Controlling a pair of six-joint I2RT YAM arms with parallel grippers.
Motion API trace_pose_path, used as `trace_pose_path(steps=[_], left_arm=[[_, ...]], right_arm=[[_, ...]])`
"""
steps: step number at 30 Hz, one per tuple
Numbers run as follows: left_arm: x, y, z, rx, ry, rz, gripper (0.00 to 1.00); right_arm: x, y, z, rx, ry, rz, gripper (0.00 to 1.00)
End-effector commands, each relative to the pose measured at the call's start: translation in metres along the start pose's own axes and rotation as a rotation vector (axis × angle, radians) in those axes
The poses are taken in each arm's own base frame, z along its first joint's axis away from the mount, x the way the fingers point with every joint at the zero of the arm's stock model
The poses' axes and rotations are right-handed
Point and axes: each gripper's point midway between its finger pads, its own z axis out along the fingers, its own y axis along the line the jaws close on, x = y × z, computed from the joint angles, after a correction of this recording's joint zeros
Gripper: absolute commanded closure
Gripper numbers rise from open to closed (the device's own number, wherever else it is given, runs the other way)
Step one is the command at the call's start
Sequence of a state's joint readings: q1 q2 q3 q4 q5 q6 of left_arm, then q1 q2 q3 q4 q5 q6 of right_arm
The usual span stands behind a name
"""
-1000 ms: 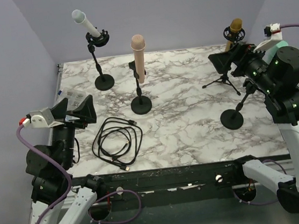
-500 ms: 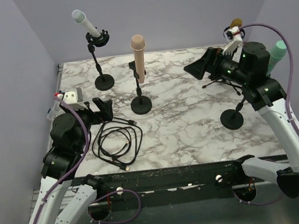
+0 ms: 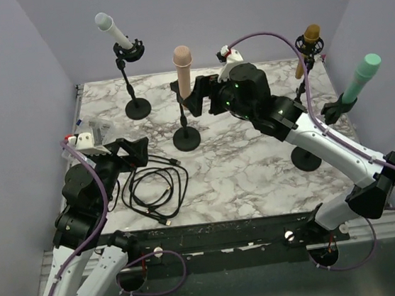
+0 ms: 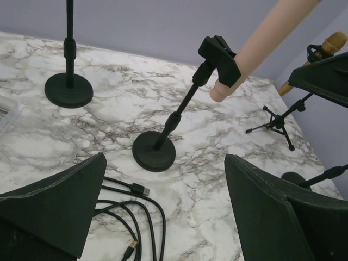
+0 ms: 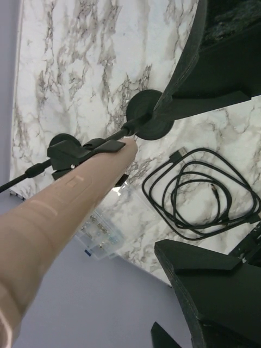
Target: Remove the microphone from the stand
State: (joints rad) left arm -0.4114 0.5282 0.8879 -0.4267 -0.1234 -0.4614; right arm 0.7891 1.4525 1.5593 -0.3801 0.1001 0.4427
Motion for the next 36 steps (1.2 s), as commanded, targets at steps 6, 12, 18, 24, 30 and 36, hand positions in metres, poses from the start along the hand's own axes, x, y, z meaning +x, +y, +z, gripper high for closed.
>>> trace_pose_path(steps=[6, 12, 18, 24, 30, 36], left_arm=[[-0.011, 0.021, 0.008, -0.114, -0.033, 0.078, 0.14], [-0.041, 0.028, 0.010, -0.169, -0.196, 0.027, 0.01], [-0.078, -0.009, 0.030, -0.068, -0.126, 0.134, 0.02], [-0.086, -0.026, 0.058, -0.008, -0.037, 0.180, 0.01], [-0.045, -0.018, 0.071, 0.115, 0.051, 0.122, 0.02], [-0.044, -0.018, 0.060, 0.179, -0.008, 0.088, 0.02]], right_arm=[[-0.031, 0.019, 0.019, 0.153, -0.196, -0.129, 0.00], [-0.043, 0.028, 0.023, 0.159, -0.340, -0.146, 0.00], [-0.047, 0.026, 0.037, 0.239, -0.413, -0.136, 0.05], [-0.043, 0.017, 0.046, 0.332, -0.454, -0.134, 0.13], [-0.037, 0.005, 0.054, 0.411, -0.473, -0.150, 0.25], [-0.036, -0.002, 0.052, 0.444, -0.506, -0.179, 0.31]])
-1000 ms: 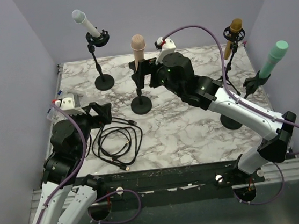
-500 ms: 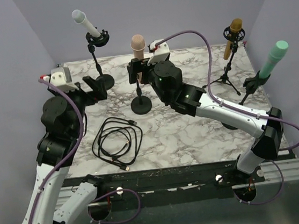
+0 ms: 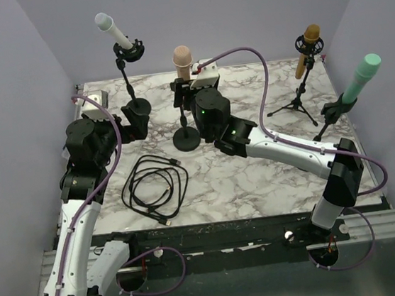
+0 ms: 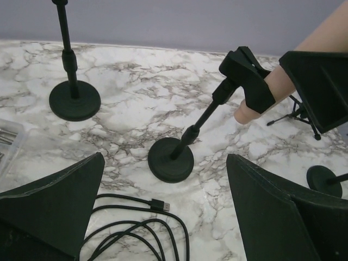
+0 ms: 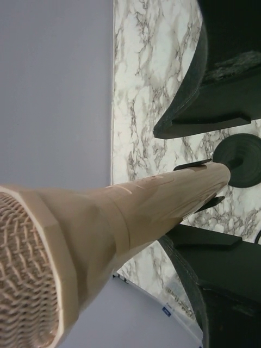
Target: Remove the microphone from the stand
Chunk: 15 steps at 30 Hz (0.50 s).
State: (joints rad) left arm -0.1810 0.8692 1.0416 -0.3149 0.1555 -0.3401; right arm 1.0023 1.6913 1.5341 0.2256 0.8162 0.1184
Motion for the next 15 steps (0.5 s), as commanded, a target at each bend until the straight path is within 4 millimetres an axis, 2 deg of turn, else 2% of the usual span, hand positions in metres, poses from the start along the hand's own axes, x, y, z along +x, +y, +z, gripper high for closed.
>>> trace_pose_path(steps=[1, 11, 13, 15], left_arm=[[-0.024, -0.030, -0.015, 0.157, -0.099, 0.001, 0.02], [-0.013, -0.047, -0.012, 0.279, -0.074, 0.014, 0.02], [-0.012, -0.048, -0.011, 0.288, -0.069, 0.013, 0.02], [-0.010, -0.048, -0.010, 0.295, -0.063, 0.012, 0.02]], right_arm=[[-0.006, -0.007, 0.001, 0.063, -0.060, 0.000, 0.32], [0.003, 0.002, 0.004, 0.008, -0.070, -0.007, 0.35], [0.004, 0.003, 0.004, 0.006, -0.072, -0.017, 0.38], [0.005, 0.004, 0.005, 0.003, -0.073, -0.028, 0.49]])
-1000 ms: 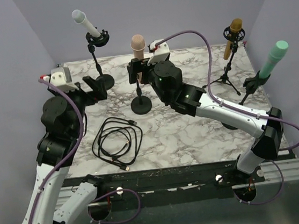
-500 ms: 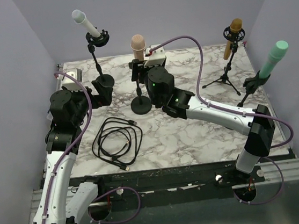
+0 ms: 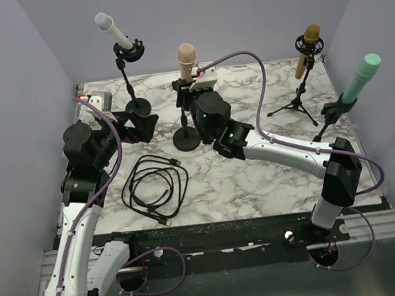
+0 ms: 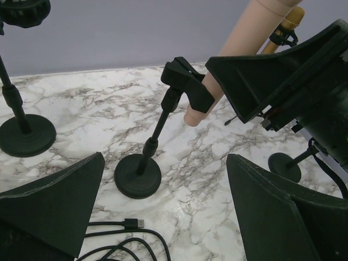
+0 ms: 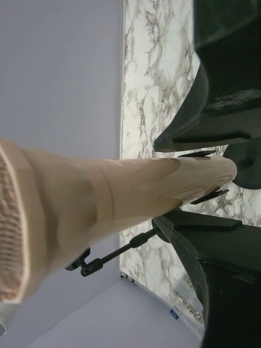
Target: Remove the microphone from the stand
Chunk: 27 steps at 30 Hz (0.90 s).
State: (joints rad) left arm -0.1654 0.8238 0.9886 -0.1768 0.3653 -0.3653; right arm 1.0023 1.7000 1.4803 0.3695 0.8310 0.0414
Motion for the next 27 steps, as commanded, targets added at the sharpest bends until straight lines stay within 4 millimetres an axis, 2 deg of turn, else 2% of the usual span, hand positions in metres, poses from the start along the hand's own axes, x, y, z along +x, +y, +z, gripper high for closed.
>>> trace_pose_path(steps=[1, 3, 4, 9, 14, 21, 27], left_arm=[[0.000, -0.011, 0.002, 0.075, -0.002, 0.003, 0.02], [0.001, -0.012, 0.003, 0.083, 0.000, 0.005, 0.02], [0.001, -0.013, 0.003, 0.092, -0.001, 0.008, 0.02], [0.002, -0.025, 0.003, 0.162, 0.001, 0.016, 0.02], [0.005, -0.034, 0.003, 0.212, 0.010, 0.013, 0.02], [0.012, -0.043, 0.007, 0.248, 0.038, 0.004, 0.02], [0.020, -0.064, 0.005, 0.347, 0.055, 0.022, 0.03]], right_arm=[[0.005, 0.006, 0.002, -0.009, -0.016, -0.011, 0.54], [0.002, 0.007, -0.002, -0.040, -0.024, -0.018, 0.64], [0.000, 0.007, -0.005, -0.066, -0.033, -0.025, 0.66], [-0.010, 0.004, -0.024, -0.156, -0.049, -0.026, 0.66], [-0.019, -0.011, -0.040, -0.172, -0.023, -0.059, 0.66], [-0.035, -0.021, -0.072, -0.284, -0.029, -0.041, 0.72], [-0.027, -0.020, -0.096, -0.409, 0.001, -0.052, 0.88]])
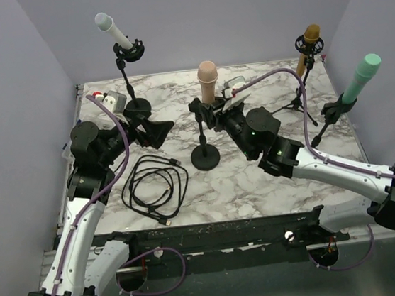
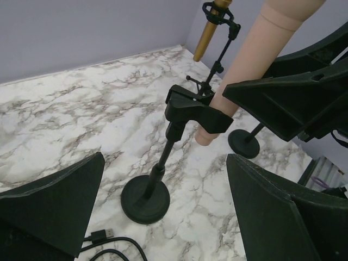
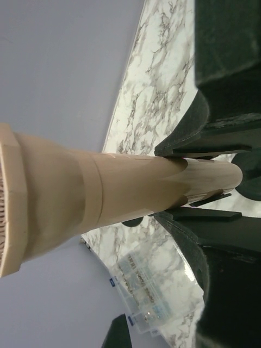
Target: Remove the microphone from the stand
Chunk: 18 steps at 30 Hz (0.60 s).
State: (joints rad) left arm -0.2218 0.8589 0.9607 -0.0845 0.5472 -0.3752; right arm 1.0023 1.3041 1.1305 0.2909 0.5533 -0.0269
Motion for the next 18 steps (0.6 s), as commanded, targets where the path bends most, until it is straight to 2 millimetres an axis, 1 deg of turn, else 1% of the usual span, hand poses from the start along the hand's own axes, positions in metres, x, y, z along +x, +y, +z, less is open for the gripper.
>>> trace_pose_path(steps=[1, 2, 3, 5, 7, 10, 13, 16, 18], left_arm=[[0.004, -0.026, 0.004, 0.138, 0.009, 0.029, 0.03], [0.006, -0.033, 0.004, 0.170, 0.014, 0.034, 0.02], [0.009, -0.037, 0.004, 0.195, 0.025, 0.035, 0.02], [0.010, -0.049, 0.005, 0.258, 0.024, 0.049, 0.02], [0.012, -0.059, 0.004, 0.310, 0.020, 0.058, 0.02], [0.012, -0.074, -0.001, 0.378, -0.008, 0.080, 0.01], [0.014, -0.083, -0.004, 0.415, -0.015, 0.112, 0.02], [0.019, -0.091, -0.005, 0.462, -0.009, 0.127, 0.02], [0.025, -0.095, -0.004, 0.500, 0.014, 0.130, 0.01]], right_arm=[[-0.013, 0.019, -0.022, -0.167, -0.035, 0.030, 0.91], [-0.010, 0.022, -0.028, -0.201, -0.027, 0.030, 0.93], [-0.011, 0.025, -0.035, -0.238, -0.028, 0.035, 0.95], [-0.010, 0.032, -0.049, -0.305, -0.023, 0.077, 0.98], [-0.010, 0.037, -0.062, -0.365, -0.019, 0.095, 0.99], [-0.007, 0.043, -0.076, -0.432, -0.003, 0.125, 0.99], [-0.002, 0.046, -0.084, -0.465, 0.015, 0.131, 0.99], [-0.003, 0.045, -0.090, -0.482, 0.023, 0.116, 0.99], [-0.002, 0.043, -0.091, -0.474, 0.023, 0.104, 0.99]])
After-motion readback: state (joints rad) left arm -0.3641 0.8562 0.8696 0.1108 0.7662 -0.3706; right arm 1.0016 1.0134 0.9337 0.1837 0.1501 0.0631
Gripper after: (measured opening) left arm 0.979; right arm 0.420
